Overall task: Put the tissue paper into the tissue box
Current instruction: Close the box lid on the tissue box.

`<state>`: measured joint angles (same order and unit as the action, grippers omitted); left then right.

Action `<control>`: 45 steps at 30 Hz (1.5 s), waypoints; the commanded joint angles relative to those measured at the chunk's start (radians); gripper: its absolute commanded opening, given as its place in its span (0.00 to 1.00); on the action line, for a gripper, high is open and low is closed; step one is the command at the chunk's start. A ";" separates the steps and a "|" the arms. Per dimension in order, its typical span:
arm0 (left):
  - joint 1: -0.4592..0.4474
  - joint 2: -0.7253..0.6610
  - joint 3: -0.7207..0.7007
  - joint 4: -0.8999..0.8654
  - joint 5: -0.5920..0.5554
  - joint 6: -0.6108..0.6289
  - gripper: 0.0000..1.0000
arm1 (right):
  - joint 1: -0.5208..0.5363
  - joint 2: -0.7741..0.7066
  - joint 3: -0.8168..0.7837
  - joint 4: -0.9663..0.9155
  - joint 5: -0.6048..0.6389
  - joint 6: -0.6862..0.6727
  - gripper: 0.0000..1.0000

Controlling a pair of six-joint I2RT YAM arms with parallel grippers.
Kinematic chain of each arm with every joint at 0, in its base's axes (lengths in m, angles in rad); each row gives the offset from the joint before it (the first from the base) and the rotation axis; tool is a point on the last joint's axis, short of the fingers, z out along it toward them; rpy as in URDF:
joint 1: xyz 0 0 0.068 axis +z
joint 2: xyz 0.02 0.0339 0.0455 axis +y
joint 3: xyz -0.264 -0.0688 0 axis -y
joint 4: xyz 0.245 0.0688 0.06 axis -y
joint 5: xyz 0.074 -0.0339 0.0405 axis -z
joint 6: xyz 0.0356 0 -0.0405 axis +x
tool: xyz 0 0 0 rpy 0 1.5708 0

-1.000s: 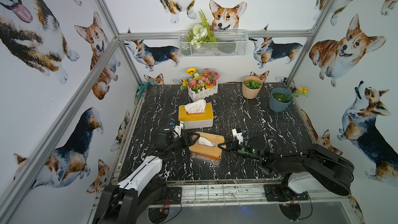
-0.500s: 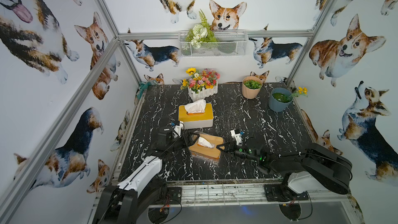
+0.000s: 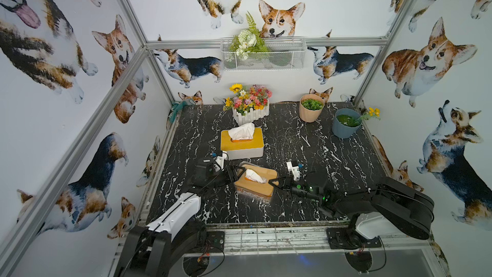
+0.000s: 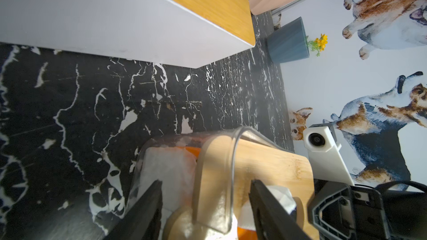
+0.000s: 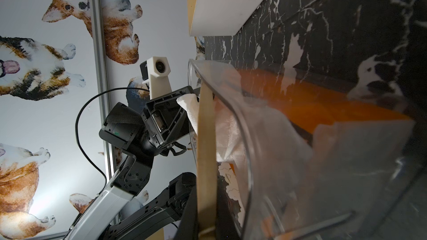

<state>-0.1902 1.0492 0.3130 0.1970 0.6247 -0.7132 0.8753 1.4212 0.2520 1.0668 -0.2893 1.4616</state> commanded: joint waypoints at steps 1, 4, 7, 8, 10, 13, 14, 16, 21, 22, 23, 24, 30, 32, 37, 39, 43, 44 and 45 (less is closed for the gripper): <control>0.000 0.001 0.004 0.021 0.003 0.016 0.57 | 0.002 0.007 -0.003 -0.010 -0.017 0.006 0.00; 0.000 0.000 0.006 0.013 0.001 0.020 0.52 | 0.002 0.007 0.002 -0.021 -0.020 -0.001 0.00; 0.000 -0.005 0.009 0.003 -0.006 0.026 0.47 | 0.002 0.008 0.010 -0.034 -0.027 -0.008 0.01; 0.000 -0.007 0.010 0.000 -0.008 0.029 0.46 | 0.001 0.008 0.013 -0.037 -0.028 -0.009 0.02; 0.000 -0.013 0.012 -0.008 -0.016 0.032 0.43 | 0.002 0.010 0.019 -0.045 -0.033 -0.015 0.04; 0.000 -0.022 0.012 -0.017 -0.024 0.038 0.40 | 0.002 0.010 0.026 -0.061 -0.037 -0.024 0.09; 0.000 -0.023 0.012 -0.019 -0.027 0.039 0.40 | 0.002 0.010 0.030 -0.068 -0.039 -0.028 0.11; 0.000 -0.027 0.010 -0.021 -0.031 0.041 0.38 | 0.002 0.009 0.038 -0.087 -0.045 -0.039 0.15; 0.000 -0.027 0.000 -0.015 -0.043 0.044 0.35 | 0.002 -0.001 0.070 -0.154 -0.060 -0.078 0.24; 0.000 -0.026 -0.002 -0.013 -0.043 0.044 0.35 | 0.001 -0.006 0.077 -0.173 -0.062 -0.087 0.25; 0.000 -0.024 -0.003 -0.011 -0.045 0.046 0.34 | 0.002 -0.010 0.087 -0.195 -0.063 -0.100 0.26; 0.000 -0.024 -0.006 -0.010 -0.047 0.046 0.34 | 0.002 -0.015 0.098 -0.217 -0.063 -0.113 0.27; 0.000 -0.018 -0.022 0.001 -0.057 0.050 0.33 | 0.001 -0.047 0.155 -0.370 -0.079 -0.199 0.33; 0.000 -0.018 -0.026 0.004 -0.062 0.050 0.33 | -0.001 -0.064 0.175 -0.429 -0.082 -0.236 0.35; 0.000 -0.019 -0.037 0.011 -0.071 0.049 0.33 | -0.015 -0.114 0.221 -0.580 -0.108 -0.307 0.41; 0.000 -0.020 -0.038 0.012 -0.074 0.049 0.33 | -0.029 -0.137 0.229 -0.616 -0.135 -0.316 0.43; 0.000 -0.017 -0.043 0.016 -0.077 0.049 0.33 | -0.059 -0.190 0.236 -0.676 -0.185 -0.328 0.47; 0.000 -0.015 -0.045 0.018 -0.077 0.049 0.33 | -0.066 -0.211 0.237 -0.697 -0.196 -0.332 0.48; 0.000 -0.015 -0.045 0.020 -0.077 0.048 0.33 | -0.075 -0.229 0.237 -0.718 -0.208 -0.336 0.49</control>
<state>-0.1898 1.0294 0.2741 0.2539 0.5674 -0.6796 0.8139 1.2236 0.4786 0.4198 -0.4480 1.1675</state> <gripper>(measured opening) 0.332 0.485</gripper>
